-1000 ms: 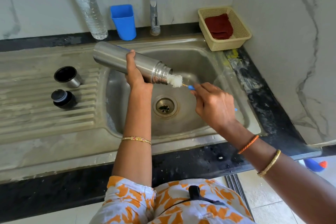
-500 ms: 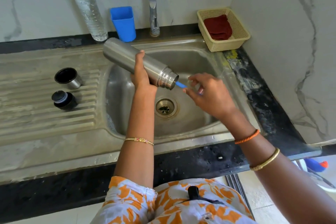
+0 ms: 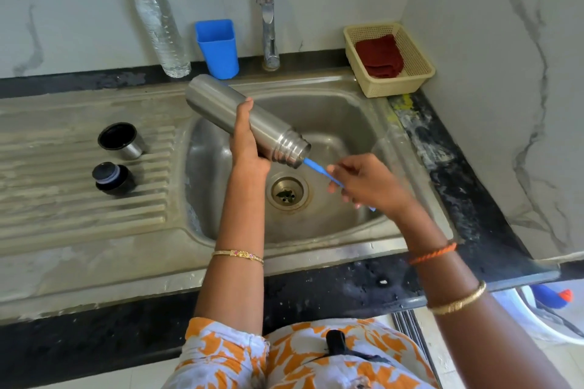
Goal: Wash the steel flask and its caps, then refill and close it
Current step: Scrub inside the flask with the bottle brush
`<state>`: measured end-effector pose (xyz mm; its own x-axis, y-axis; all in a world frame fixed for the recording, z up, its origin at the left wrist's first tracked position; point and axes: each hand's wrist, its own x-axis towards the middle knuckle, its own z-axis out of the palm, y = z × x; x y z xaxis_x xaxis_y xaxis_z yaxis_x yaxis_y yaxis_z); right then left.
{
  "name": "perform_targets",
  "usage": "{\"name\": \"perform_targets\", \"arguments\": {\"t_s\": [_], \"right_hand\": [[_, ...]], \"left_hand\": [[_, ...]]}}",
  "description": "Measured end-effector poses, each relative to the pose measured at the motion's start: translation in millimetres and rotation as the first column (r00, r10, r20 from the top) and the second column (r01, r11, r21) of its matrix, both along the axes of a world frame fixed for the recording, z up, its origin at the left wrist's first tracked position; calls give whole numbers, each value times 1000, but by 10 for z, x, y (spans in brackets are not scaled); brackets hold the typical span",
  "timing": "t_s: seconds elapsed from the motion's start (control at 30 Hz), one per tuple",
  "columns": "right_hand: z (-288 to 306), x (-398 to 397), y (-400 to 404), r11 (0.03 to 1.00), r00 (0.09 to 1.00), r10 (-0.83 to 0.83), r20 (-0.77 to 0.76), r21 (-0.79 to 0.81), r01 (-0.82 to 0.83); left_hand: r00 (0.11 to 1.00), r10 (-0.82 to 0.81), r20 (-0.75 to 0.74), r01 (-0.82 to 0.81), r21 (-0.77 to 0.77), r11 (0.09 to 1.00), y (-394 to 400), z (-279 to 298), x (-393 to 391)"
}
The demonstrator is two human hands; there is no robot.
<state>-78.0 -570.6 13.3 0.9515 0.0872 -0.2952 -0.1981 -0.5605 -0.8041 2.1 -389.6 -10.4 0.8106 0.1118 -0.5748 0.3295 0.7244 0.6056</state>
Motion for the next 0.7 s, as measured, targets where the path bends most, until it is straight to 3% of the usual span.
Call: {"name": "perform_targets", "arguments": {"t_s": [0.03,0.1,0.23,0.27,0.3,0.33,0.37,0.4,0.47,0.5,0.57,0.63,0.7], "right_hand": [[-70,-75,57,975,980,27,197,-220,17],[-189,-213,185,890,913,98,395,-445,97],[-301,-201,308,915,860,69,505,-375,147],[-279,-151,290,961,906,11,423,-254,107],[-229,-88,253,996,972,-62,227,-47,75],[-162,-33,196,971,995,-83,-48,221,91],[-98,20,137,885,953,-19,-301,439,156],[-52,67,69,800,895,66,-442,559,217],[-55,137,-24,770,877,142,-459,607,193],[-81,164,-44,829,915,116,-386,546,125],[-166,180,-11,978,994,34,-105,210,-12],[-298,184,77,987,971,22,237,-163,17],[-400,158,189,965,913,17,407,-247,92]], "left_hand": [[1000,14,-16,-14,18,1000,9,-7,3],[998,44,-35,-43,34,999,20,-19,4],[998,39,-47,-36,65,997,20,-47,-8],[999,27,-32,-25,68,997,34,-48,-11],[1000,8,-4,-7,57,998,49,-39,-18],[999,-15,30,14,36,999,67,-34,-17],[997,-41,65,40,8,999,83,-16,-19],[994,-63,93,65,-16,998,92,10,-24],[989,-99,109,102,-23,995,122,41,7],[988,-123,96,122,8,992,137,67,31],[986,-162,41,157,108,982,171,113,90],[986,-166,-28,169,199,965,179,129,127],[985,-158,-70,170,249,953,166,132,124]]}}
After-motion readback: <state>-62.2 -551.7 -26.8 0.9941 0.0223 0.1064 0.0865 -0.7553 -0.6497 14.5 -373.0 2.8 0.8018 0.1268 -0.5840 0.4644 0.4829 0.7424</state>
